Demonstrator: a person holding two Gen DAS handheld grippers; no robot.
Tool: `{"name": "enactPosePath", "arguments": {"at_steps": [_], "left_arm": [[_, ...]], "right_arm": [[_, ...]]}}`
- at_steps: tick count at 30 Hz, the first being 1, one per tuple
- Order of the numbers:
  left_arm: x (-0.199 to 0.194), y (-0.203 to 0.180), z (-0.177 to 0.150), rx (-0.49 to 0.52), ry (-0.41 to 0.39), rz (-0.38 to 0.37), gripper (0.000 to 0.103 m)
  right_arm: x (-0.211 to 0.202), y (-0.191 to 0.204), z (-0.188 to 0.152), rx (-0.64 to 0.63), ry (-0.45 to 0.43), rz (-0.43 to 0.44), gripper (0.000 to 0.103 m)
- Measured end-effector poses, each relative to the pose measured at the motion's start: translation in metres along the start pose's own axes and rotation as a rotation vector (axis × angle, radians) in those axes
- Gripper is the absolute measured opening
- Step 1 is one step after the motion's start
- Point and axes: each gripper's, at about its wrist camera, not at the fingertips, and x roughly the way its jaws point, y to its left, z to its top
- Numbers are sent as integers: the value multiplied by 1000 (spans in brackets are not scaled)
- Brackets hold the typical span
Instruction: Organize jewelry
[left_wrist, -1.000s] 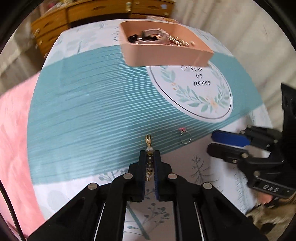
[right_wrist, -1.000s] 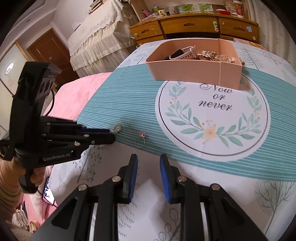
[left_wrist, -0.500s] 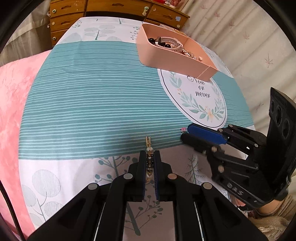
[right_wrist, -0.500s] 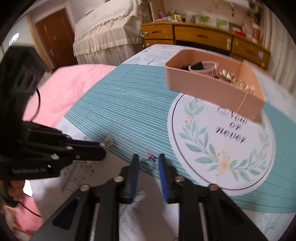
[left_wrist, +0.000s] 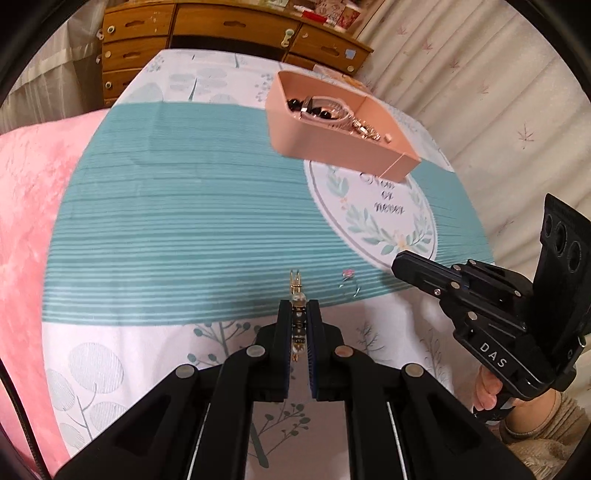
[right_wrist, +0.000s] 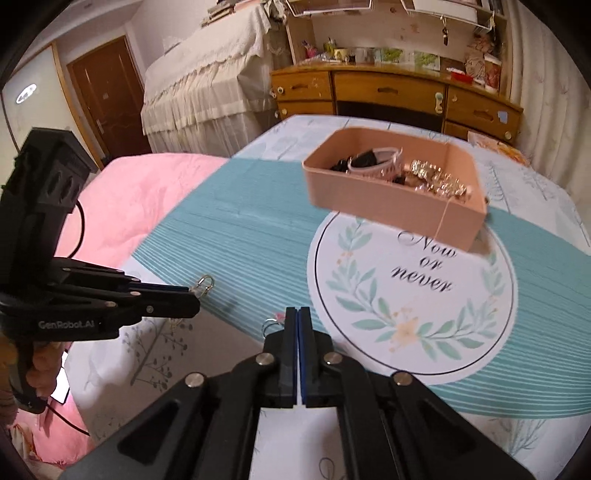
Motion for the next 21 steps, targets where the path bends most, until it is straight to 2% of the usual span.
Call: {"name": "enactPosePath", "arguments": {"at_steps": [4,9,14,20,21], "left_arm": [[-3,-3,1,-2,-12,-8,5],[-4,1,-3,-16,-14,-6,5],[-9,10,-7,-27,-20,-3,5],[-9,15,-9,-28,-20,-10,5],[-9,15,-9,-27,-20,-12,5]], "right_arm": [[14,2,2,35,66,26,1],[30,8,-2,65,107,28,3],[37,18,-6,48,113,3,4],[38,29,-7,19,100,-8,23],[39,30,-7,17,98,-14,23]]}}
